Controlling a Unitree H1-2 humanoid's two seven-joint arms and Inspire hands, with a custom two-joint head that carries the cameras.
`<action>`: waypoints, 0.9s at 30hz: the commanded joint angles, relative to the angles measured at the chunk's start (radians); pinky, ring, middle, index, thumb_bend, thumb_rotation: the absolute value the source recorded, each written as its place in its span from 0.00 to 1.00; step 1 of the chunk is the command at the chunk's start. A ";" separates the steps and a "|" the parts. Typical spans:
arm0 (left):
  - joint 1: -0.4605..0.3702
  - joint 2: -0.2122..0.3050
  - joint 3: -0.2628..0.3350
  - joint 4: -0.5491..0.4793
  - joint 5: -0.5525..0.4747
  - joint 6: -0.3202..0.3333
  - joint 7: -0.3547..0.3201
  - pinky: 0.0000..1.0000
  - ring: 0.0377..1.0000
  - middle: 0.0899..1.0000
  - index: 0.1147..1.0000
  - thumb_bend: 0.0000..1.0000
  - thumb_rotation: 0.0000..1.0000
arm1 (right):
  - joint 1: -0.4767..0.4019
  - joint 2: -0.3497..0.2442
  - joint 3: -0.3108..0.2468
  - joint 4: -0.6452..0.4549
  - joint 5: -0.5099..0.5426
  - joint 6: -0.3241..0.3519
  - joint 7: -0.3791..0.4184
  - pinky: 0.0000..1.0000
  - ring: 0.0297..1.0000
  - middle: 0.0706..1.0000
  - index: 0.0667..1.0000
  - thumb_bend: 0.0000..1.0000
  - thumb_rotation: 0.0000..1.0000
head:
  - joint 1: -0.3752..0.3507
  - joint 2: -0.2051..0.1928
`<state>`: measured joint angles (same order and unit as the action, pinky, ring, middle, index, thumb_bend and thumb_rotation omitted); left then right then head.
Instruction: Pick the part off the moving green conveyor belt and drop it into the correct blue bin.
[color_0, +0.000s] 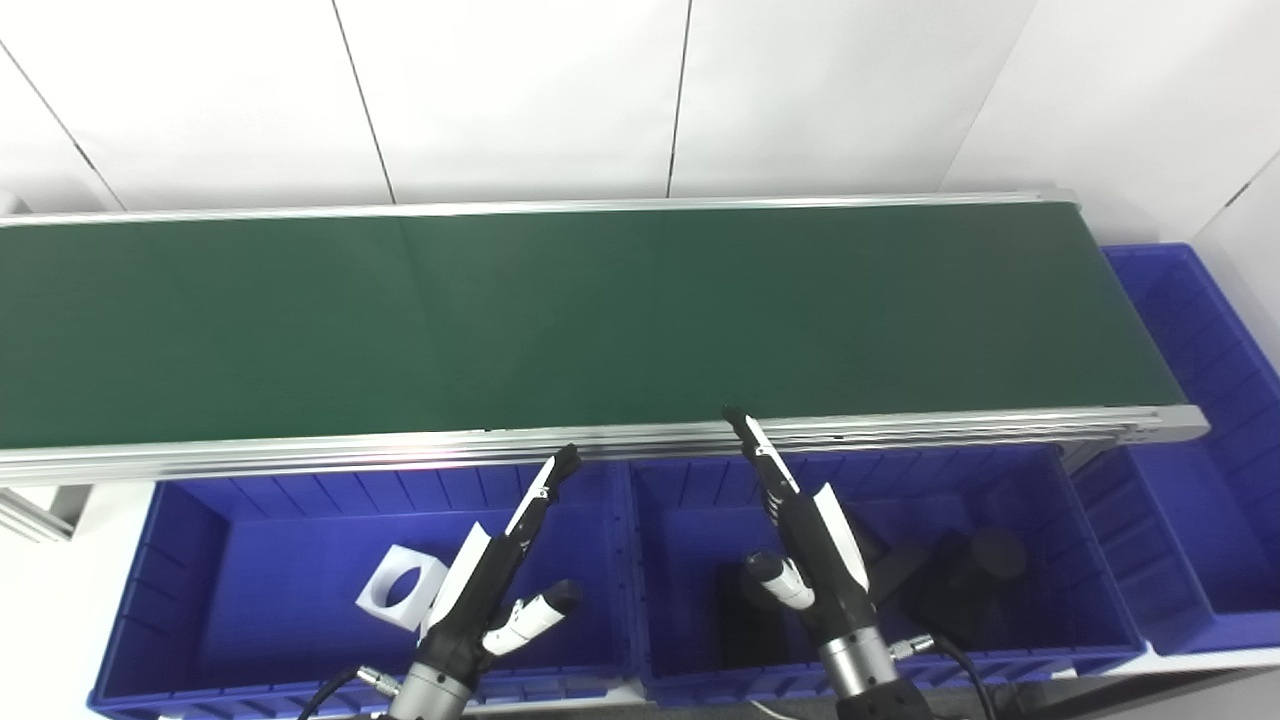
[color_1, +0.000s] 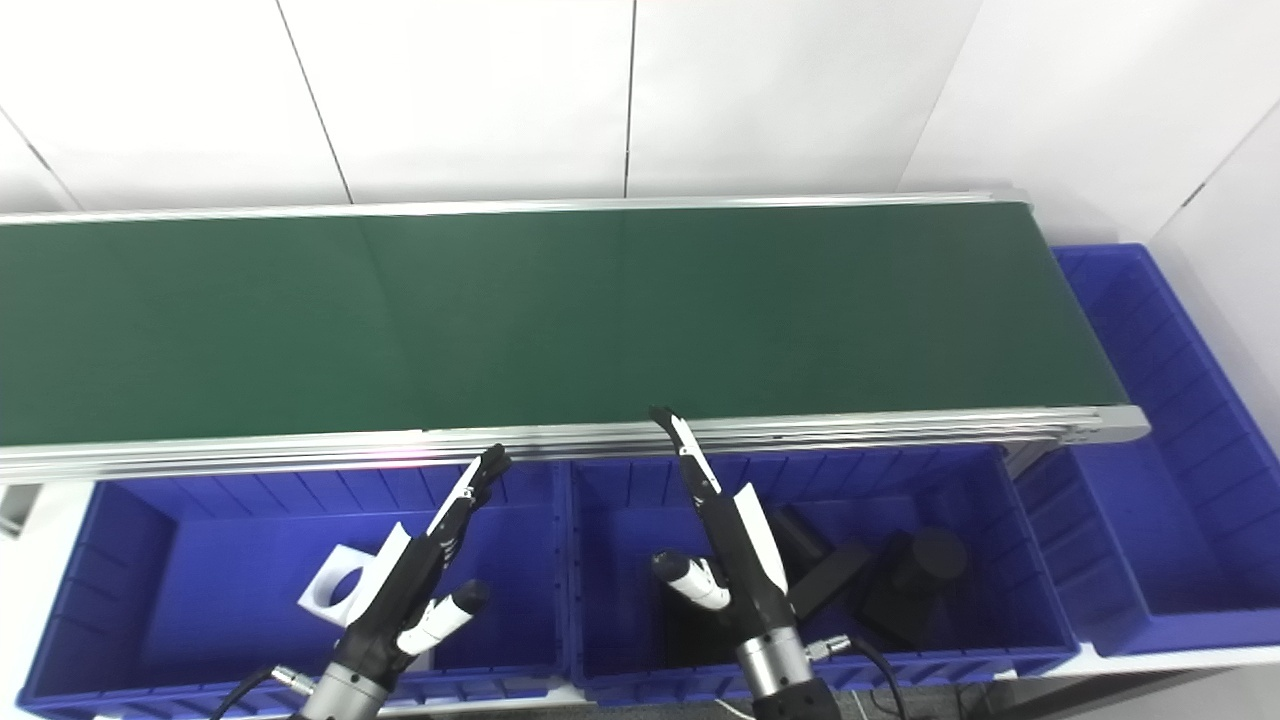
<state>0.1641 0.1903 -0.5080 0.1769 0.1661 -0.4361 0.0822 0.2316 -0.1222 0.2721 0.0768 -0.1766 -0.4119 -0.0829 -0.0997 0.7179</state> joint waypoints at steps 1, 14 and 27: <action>-0.019 0.000 -0.006 -0.014 0.005 -0.034 0.031 1.00 1.00 0.99 1.00 0.81 0.94 | -0.011 0.001 0.002 -0.006 0.019 -0.058 -0.001 0.99 1.00 0.98 0.97 1.00 1.00 | 0.006 -0.002; -0.034 0.009 -0.046 0.014 -0.001 -0.034 0.064 1.00 1.00 1.00 1.00 0.81 0.91 | 0.007 0.047 -0.011 -0.001 0.114 -0.056 0.042 1.00 0.99 0.97 0.96 1.00 1.00 | 0.077 -0.014; -0.033 0.018 -0.048 0.001 0.000 -0.034 0.074 1.00 1.00 1.00 1.00 0.81 0.93 | 0.009 0.065 -0.023 0.008 0.108 -0.057 0.053 1.00 0.99 0.97 0.96 1.00 1.00 | 0.034 -0.009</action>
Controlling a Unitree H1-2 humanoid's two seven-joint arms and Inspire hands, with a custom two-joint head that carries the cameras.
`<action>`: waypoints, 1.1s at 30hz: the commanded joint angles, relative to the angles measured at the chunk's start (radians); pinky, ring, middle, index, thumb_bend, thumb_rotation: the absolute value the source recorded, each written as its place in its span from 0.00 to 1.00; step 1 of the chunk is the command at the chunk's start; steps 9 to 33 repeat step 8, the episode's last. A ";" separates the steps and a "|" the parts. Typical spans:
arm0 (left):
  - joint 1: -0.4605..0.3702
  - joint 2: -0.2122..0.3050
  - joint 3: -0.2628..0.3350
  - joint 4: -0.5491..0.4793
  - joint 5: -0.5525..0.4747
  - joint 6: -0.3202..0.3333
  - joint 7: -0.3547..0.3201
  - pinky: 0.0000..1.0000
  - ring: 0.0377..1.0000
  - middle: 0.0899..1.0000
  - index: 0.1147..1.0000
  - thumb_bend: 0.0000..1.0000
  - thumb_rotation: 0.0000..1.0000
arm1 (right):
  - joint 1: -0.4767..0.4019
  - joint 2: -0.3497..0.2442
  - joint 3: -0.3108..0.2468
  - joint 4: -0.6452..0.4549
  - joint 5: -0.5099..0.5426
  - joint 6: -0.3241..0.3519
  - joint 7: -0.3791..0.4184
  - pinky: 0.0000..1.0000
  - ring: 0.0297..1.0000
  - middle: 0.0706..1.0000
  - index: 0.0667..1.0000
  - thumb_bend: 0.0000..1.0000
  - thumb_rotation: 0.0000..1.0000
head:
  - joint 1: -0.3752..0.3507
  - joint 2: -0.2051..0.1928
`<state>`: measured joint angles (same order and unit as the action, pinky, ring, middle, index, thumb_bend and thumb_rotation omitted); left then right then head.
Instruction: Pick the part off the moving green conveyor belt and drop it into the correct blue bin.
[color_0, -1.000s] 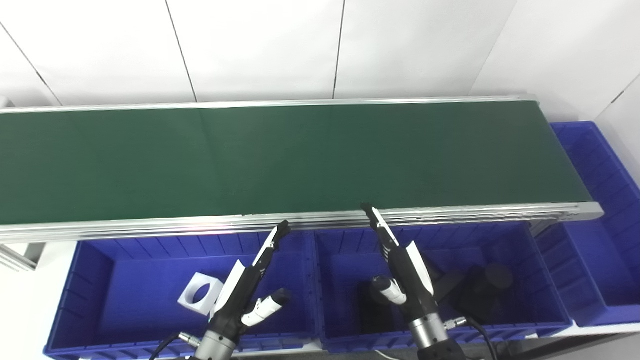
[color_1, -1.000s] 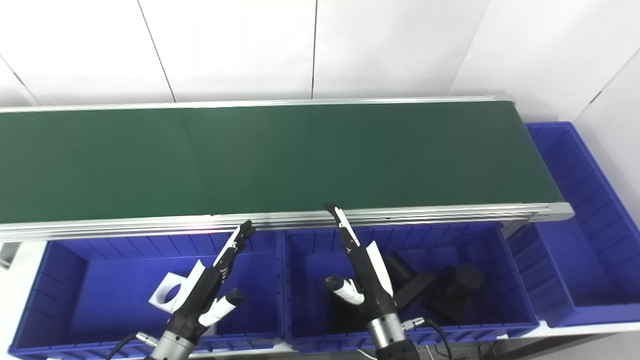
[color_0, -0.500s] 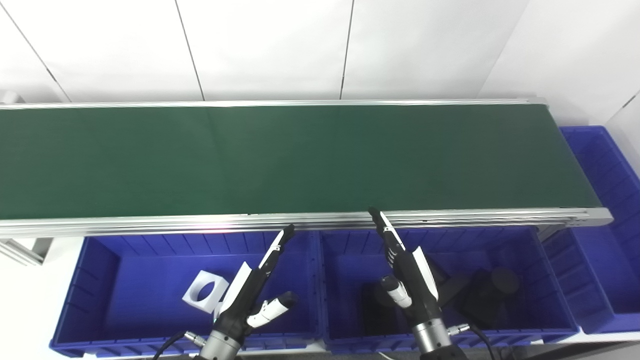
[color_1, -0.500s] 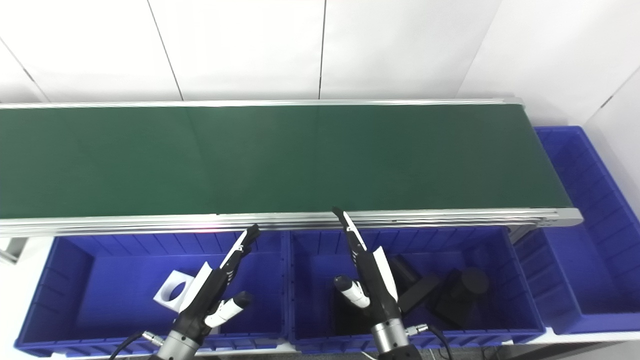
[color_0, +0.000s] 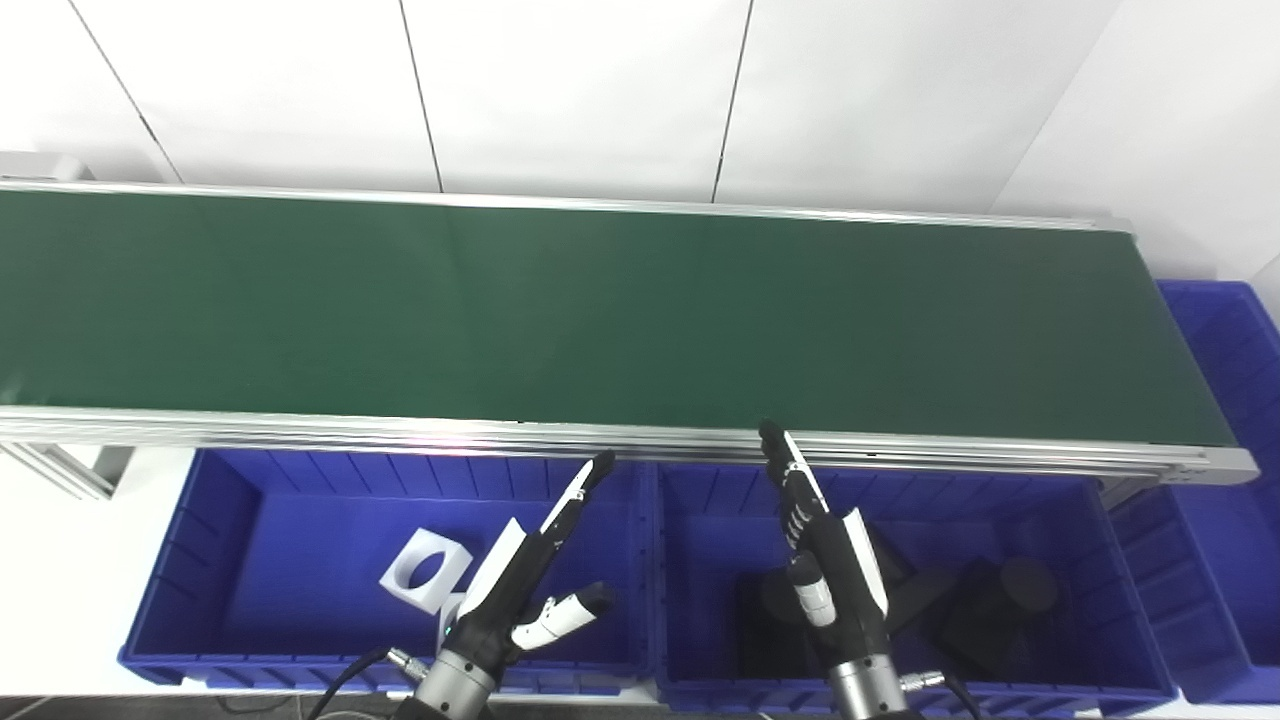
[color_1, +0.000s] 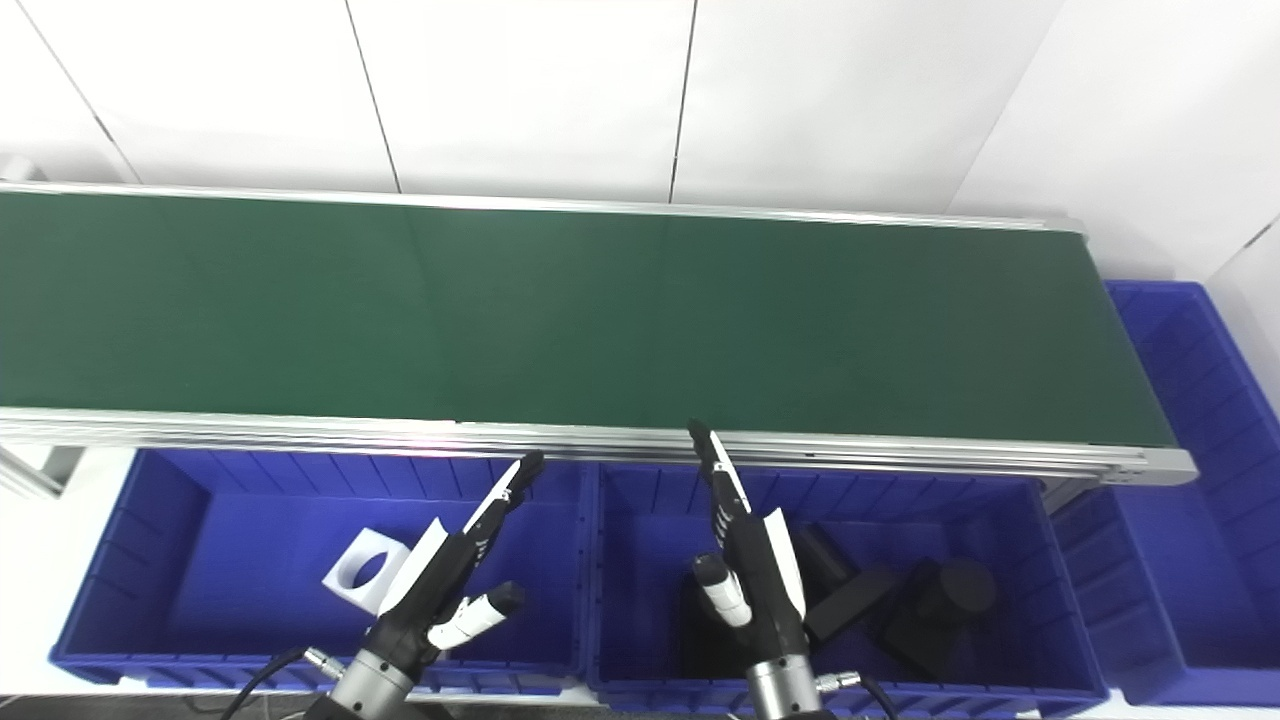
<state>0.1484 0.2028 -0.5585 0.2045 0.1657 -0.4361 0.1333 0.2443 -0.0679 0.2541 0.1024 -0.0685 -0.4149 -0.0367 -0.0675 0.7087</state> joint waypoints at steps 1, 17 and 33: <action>-0.018 0.006 0.002 -0.026 0.001 -0.034 0.026 1.00 1.00 1.00 1.00 0.80 0.94 | -0.004 0.010 -0.006 -0.017 -0.001 -0.054 0.007 1.00 0.99 0.97 0.96 1.00 1.00 | -0.002 0.001; -0.021 0.008 0.003 -0.025 0.006 -0.034 0.036 1.00 1.00 1.00 1.00 0.81 0.95 | -0.004 0.008 -0.003 -0.011 -0.027 -0.054 -0.001 1.00 0.99 0.98 0.96 0.99 1.00 | -0.020 -0.001; -0.021 0.008 0.003 -0.025 0.006 -0.034 0.036 1.00 1.00 1.00 1.00 0.81 0.95 | -0.004 0.008 -0.003 -0.011 -0.027 -0.054 -0.001 1.00 0.99 0.98 0.96 0.99 1.00 | -0.020 -0.001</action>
